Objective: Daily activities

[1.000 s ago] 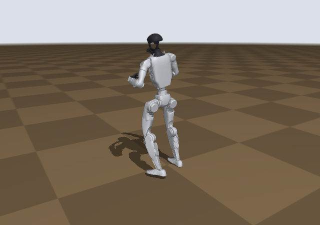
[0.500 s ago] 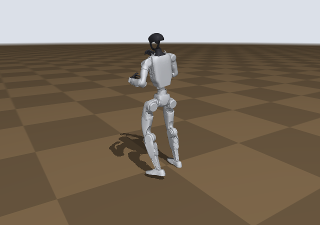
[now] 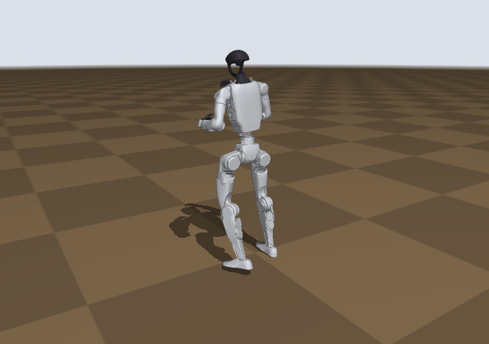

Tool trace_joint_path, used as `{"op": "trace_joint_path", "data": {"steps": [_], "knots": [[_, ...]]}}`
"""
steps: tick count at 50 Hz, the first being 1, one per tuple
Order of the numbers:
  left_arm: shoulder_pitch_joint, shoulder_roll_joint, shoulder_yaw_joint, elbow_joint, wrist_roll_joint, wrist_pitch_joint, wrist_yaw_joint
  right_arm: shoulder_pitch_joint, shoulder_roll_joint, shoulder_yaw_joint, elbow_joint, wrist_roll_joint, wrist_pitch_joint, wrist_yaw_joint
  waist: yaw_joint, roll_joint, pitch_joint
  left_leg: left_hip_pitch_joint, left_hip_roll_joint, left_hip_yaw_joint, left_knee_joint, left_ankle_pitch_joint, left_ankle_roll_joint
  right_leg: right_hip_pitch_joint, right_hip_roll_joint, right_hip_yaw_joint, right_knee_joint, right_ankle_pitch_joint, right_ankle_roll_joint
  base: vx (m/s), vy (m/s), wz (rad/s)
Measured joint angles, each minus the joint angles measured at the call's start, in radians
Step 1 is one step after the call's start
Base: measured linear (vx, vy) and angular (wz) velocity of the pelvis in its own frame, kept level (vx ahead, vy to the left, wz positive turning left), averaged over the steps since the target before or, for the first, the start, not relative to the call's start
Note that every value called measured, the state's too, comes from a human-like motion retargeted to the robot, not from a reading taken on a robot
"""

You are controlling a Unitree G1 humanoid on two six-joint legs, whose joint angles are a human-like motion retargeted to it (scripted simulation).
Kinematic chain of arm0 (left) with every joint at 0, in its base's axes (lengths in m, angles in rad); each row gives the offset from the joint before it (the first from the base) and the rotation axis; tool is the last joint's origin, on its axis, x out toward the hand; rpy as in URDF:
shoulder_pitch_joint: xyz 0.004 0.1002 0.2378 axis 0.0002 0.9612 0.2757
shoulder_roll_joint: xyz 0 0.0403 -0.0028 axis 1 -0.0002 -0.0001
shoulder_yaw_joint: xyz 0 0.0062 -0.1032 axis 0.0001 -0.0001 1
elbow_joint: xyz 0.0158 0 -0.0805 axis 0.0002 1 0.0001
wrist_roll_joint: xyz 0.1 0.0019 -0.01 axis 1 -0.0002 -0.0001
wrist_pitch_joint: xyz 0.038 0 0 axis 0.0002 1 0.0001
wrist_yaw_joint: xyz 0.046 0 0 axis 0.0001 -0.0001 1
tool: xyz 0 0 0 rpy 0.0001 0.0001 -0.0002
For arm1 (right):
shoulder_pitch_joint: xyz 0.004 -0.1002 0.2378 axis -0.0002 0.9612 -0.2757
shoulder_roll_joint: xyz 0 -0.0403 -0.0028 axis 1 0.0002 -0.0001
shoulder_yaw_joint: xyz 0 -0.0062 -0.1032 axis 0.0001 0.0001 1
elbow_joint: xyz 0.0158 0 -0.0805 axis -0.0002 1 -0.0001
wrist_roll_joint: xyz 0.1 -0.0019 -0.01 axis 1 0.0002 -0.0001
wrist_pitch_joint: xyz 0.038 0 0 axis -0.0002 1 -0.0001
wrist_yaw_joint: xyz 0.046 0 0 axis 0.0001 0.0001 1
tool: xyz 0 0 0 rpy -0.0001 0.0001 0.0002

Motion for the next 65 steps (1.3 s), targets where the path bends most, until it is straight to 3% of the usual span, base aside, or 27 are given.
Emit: {"op": "trace_joint_path", "data": {"steps": [23,37,48,65], "knots": [[0.033,-0.043,-0.021,-0.043,0.077,0.005,0.007,-0.065,0.005,0.008,0.003,-0.069,0.029,0.028,0.009,-0.039,0.009,-0.01,-0.077,0.08,-0.147,0.079,0.042,-0.079,-0.031,0.046,-0.114,0.107,0.063,-0.02,0.02,-0.22],[0.09,-0.07,0.006,-0.046,0.106,0.028,-0.02,-0.139,0.047,0.067,0.077,-0.064,0.06,0.113,-0.049,-0.025,-0.041,0.009,-0.133,0.194,-0.275,0.153,0.068,-0.181,-0.023,0.127,-0.119,0.161,0.114,-0.03,0.02,-0.52],[-0.157,0.036,0.049,-0.004,0.119,0.037,0.05,-0.145,0.059,0.095,0.145,-0.061,0.088,0.122,-0.147,0.03,-0.11,0.025,-0.164,0.335,-0.386,0.229,0.081,-0.275,0.055,0.196,-0.123,0.24,0.118,-0.05,-0.01,-0.81],[-0.111,0.031,0.099,0.016,0.079,0.034,0.179,-0.166,0.042,0.064,0.117,-0.08,0.127,0.026,-0.193,0.079,-0.171,0.004,-0.19,0.493,-0.418,0.276,0.105,-0.381,0.175,0.227,-0.128,0.35,0.118,-0.05,-0.01,-0.76]]}}
